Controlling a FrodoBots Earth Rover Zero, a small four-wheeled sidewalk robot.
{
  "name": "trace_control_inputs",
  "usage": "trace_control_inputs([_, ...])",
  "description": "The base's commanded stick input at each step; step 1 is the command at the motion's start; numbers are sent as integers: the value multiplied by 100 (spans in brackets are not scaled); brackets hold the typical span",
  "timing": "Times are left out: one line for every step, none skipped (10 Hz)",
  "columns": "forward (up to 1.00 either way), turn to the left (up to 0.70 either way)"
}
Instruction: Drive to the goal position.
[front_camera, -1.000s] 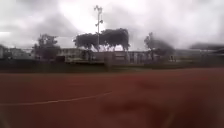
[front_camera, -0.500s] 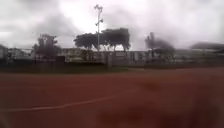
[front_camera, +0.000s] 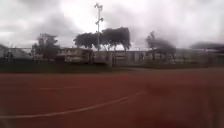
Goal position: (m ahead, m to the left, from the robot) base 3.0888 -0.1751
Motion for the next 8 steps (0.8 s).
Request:
trace_control_inputs([70,0])
trace_control_inputs([70,0])
trace_control_inputs([70,0])
trace_control_inputs([70,0])
trace_control_inputs([70,0])
trace_control_inputs([70,0])
trace_control_inputs([70,0])
trace_control_inputs([70,0])
